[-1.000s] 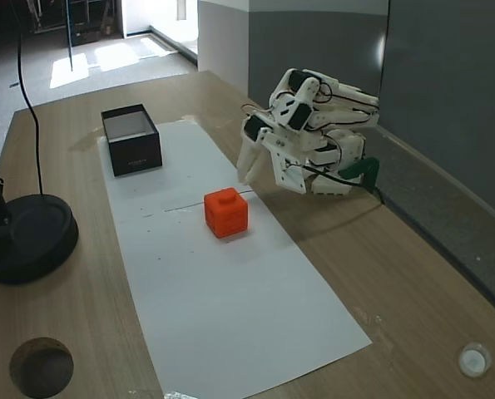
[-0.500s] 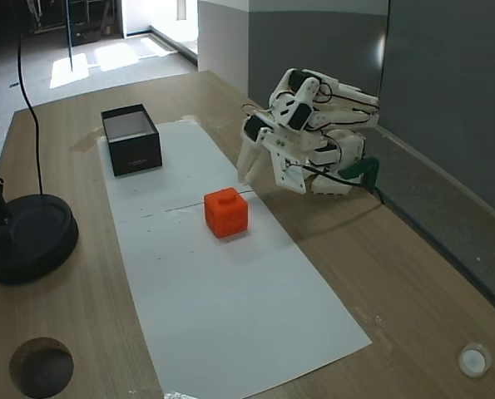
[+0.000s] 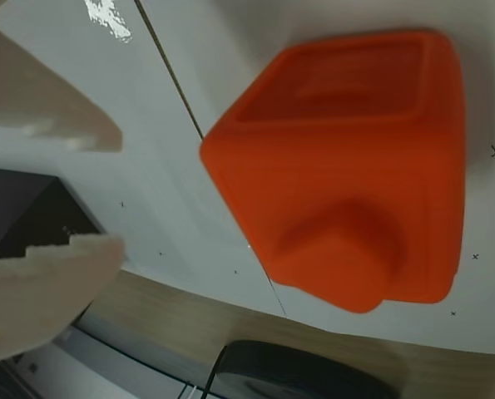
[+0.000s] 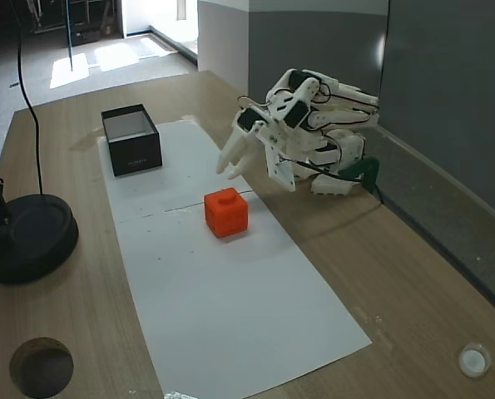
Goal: Grab a orange square and put it in the box.
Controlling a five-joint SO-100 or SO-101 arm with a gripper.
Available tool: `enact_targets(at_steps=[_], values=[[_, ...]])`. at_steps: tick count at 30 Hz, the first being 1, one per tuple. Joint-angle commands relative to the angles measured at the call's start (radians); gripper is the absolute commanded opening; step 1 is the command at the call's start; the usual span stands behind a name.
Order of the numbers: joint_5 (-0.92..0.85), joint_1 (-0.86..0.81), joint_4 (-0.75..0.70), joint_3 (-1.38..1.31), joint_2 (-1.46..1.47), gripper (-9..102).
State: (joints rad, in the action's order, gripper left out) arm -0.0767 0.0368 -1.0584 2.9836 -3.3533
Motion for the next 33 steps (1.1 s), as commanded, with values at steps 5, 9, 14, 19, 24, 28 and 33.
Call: enact_targets(at_steps=[5, 9, 14, 19, 24, 28, 33], values=[[-0.077, 0.005, -0.023, -0.466, 0.153, 28], [-0.075, 0.06, -0.155, -0.721, 0.492, 36], [-0.074, 0.144, -0.354, -1.019, 0.942, 42], [-0.075, 0.216, -0.462, -1.198, 1.272, 42], [-0.083, 0.21, -0.462, -1.206, 1.459, 42], [-0.077, 0.219, -0.466, -1.203, 1.542, 42], [-0.075, 0.213, -0.465, -1.201, 1.597, 42]])
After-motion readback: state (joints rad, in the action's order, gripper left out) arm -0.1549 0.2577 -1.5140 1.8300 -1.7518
